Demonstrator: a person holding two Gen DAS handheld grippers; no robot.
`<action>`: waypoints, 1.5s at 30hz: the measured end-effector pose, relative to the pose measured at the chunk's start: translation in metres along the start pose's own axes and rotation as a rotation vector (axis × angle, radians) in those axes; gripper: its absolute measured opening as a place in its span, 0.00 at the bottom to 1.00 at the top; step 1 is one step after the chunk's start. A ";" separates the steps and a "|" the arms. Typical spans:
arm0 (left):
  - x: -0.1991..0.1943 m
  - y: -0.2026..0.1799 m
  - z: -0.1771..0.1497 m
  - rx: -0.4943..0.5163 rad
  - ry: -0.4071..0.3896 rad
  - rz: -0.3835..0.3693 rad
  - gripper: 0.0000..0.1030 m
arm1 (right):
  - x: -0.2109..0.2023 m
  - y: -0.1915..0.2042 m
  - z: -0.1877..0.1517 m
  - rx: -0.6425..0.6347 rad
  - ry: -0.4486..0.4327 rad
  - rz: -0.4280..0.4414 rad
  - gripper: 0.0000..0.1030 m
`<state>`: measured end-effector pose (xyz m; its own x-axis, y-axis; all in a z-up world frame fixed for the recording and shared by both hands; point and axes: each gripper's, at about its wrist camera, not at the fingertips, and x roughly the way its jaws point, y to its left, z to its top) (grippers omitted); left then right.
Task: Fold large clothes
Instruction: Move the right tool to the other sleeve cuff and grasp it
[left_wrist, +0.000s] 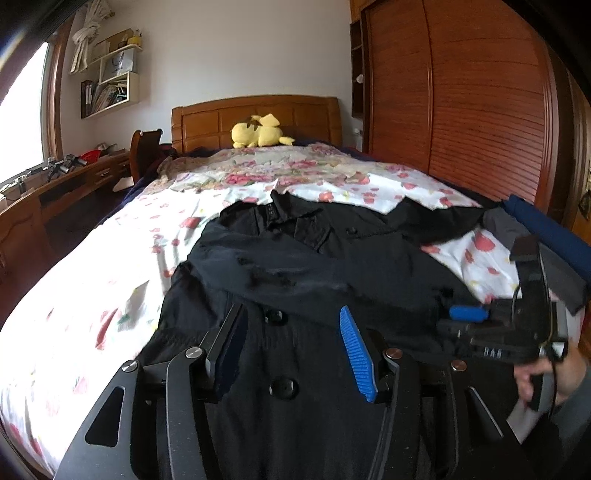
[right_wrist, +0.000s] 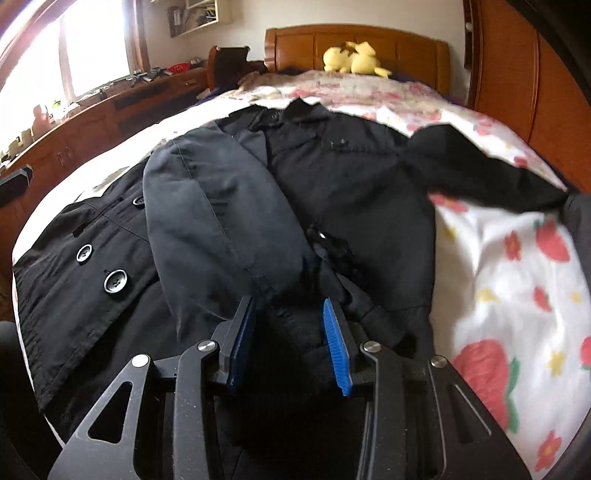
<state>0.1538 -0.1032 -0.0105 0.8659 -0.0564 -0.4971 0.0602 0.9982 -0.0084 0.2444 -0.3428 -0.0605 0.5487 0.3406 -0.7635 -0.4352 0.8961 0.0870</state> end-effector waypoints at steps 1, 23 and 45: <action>0.002 -0.002 0.002 0.002 -0.010 -0.001 0.55 | -0.001 -0.001 -0.001 0.002 -0.001 0.003 0.38; 0.108 -0.002 0.001 0.018 -0.034 -0.111 0.61 | 0.001 -0.004 -0.007 0.023 -0.013 0.011 0.38; 0.116 -0.001 -0.003 0.020 -0.001 -0.164 0.61 | -0.058 -0.047 0.033 0.090 -0.127 -0.146 0.42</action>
<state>0.2526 -0.1102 -0.0706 0.8443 -0.2187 -0.4893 0.2106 0.9749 -0.0723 0.2566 -0.3953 0.0008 0.6893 0.2332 -0.6859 -0.2822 0.9584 0.0422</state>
